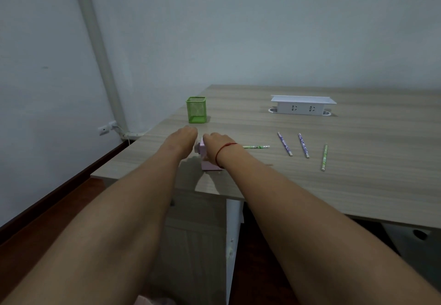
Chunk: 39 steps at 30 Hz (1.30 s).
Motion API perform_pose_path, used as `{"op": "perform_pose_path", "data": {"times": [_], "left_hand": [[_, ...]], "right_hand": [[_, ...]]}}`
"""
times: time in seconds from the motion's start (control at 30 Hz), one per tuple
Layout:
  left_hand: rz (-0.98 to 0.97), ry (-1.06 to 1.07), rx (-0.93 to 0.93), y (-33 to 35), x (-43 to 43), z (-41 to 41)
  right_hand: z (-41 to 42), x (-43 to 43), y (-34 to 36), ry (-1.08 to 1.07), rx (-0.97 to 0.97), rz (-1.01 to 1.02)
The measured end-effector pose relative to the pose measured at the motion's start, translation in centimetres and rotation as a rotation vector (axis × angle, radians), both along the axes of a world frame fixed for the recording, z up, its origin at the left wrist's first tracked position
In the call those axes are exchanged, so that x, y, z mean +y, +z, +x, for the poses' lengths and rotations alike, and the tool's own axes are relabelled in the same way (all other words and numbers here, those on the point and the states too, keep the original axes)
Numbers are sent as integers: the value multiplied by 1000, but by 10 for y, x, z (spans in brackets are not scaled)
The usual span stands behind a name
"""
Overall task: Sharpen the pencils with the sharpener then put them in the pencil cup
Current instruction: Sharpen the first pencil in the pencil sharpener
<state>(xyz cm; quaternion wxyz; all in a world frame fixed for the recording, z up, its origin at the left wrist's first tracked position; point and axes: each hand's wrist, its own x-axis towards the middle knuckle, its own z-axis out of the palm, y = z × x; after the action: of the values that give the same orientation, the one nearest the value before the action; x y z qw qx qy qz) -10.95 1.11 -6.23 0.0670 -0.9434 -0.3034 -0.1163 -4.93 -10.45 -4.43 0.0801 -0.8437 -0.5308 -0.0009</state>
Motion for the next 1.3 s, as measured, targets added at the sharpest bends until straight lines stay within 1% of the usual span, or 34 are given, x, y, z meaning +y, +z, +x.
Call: {"op": "perform_pose_path", "data": {"times": [0.13, 0.23, 0.3, 0.4, 0.53, 0.7, 0.87, 1.0, 1.13, 1.3], "left_hand": [[54, -32, 13, 7, -5, -5], [68, -61, -14, 15, -11, -10], [72, -84, -44, 17, -15, -19], [68, -101, -86, 9, -22, -37], [15, -82, -126, 3, -32, -45], [-33, -69, -72, 6, -41, -52], [-72, -59, -74, 5, -42, -55], [-129, -46, -44, 13, -46, -53], [-151, -1, -24, 11, -54, -54], [-155, 19, 26, -4, -66, -56]], "right_hand": [[-2, 3, -3, -30, 17, 5], [-2, 6, -6, -47, -8, -3], [-4, 9, -6, -50, -52, -43], [-7, 7, -6, -49, -55, -29], [-6, -2, -13, -19, -44, 4], [-4, -5, -7, 21, -58, -28], [-2, -2, -10, 25, -70, -39], [2, 0, -5, 28, -66, -95], [1, 0, -5, 23, -54, -92], [2, -1, -12, 48, -38, -36]]}}
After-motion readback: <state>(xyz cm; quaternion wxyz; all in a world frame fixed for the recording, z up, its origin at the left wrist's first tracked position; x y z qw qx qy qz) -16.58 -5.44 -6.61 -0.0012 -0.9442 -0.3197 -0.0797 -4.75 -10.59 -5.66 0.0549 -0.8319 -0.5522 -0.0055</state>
